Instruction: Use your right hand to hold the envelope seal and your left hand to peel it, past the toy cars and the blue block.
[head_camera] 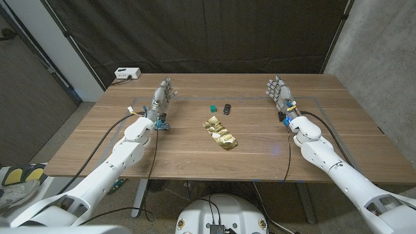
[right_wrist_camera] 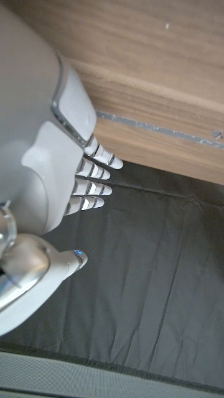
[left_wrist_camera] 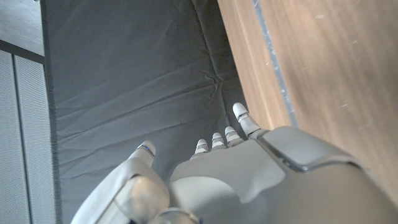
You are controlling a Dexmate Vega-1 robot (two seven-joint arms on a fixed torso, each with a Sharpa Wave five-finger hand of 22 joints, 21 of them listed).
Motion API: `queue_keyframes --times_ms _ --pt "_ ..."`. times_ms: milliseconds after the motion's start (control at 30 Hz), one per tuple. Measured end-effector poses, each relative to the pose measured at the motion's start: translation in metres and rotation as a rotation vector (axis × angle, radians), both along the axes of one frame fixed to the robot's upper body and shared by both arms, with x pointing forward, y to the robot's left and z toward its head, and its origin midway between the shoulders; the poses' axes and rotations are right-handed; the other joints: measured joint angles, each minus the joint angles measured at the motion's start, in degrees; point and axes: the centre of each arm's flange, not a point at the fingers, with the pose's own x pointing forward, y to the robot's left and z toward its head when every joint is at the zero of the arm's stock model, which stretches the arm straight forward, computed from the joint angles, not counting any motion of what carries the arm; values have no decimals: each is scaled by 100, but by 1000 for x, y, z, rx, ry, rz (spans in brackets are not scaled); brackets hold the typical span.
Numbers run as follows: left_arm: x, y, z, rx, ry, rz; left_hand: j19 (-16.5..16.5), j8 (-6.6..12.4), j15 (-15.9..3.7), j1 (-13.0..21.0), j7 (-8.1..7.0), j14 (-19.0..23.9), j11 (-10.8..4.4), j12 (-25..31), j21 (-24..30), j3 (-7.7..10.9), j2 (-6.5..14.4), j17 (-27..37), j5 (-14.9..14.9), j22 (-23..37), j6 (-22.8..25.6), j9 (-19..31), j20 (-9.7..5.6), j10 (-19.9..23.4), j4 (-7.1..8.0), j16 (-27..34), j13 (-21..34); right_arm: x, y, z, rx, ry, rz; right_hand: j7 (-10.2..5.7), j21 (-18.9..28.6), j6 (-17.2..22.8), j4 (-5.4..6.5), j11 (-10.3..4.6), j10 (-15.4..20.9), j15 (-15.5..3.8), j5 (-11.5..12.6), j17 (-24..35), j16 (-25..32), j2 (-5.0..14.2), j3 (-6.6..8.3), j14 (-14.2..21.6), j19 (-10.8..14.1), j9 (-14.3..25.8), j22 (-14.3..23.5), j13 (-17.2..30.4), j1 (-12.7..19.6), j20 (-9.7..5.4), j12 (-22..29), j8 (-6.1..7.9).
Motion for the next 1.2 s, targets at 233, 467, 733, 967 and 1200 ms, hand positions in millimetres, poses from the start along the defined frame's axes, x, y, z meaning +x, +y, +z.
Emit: queue_keyframes --times_ms 233,467,733,967,1200 --pt "-2 1 12 16 -31 11 0 0 0 0 -2 0 0 0 27 0 0 0 0 0 -2 0 0 0 0 0 0 1 -1 7 12 -40 -6 0 0 0 -11 0 0 63 0 0 21 0 11 63 0 0 0 1 0 0 0 0" --pt "-2 -2 24 31 -50 17 -26 88 286 0 -161 -31 127 110 56 0 0 0 24 0 -7 0 329 -20 0 114 17 5 -1 9 -5 -54 -13 41 0 41 -155 49 129 249 0 -1 43 -1 56 186 48 0 0 1 139 45 29 21" --pt "-1 -6 29 54 -40 34 -24 210 556 0 -177 -37 218 252 139 -46 0 26 45 -1 -6 25 672 -28 -46 250 26 6 3 7 -34 -67 -38 0 -23 205 -407 224 369 492 0 -1 109 48 150 576 238 -1 -1 0 394 236 132 65" --pt "-6 -8 30 78 -29 40 -36 294 616 0 -158 22 326 360 139 -69 -1 53 89 -8 119 25 744 195 -68 357 53 -3 8 4 -95 -89 -72 -113 -28 318 -572 194 460 500 0 -1 153 90 221 710 277 26 27 0 587 319 132 106" --pt "-13 -11 26 101 -13 40 -40 338 625 39 -66 345 396 457 139 -70 -40 52 89 -18 507 25 802 593 -118 422 53 -13 15 0 -177 -103 -97 -144 -68 410 -657 153 502 472 0 26 153 105 276 797 279 26 26 25 708 381 134 105"
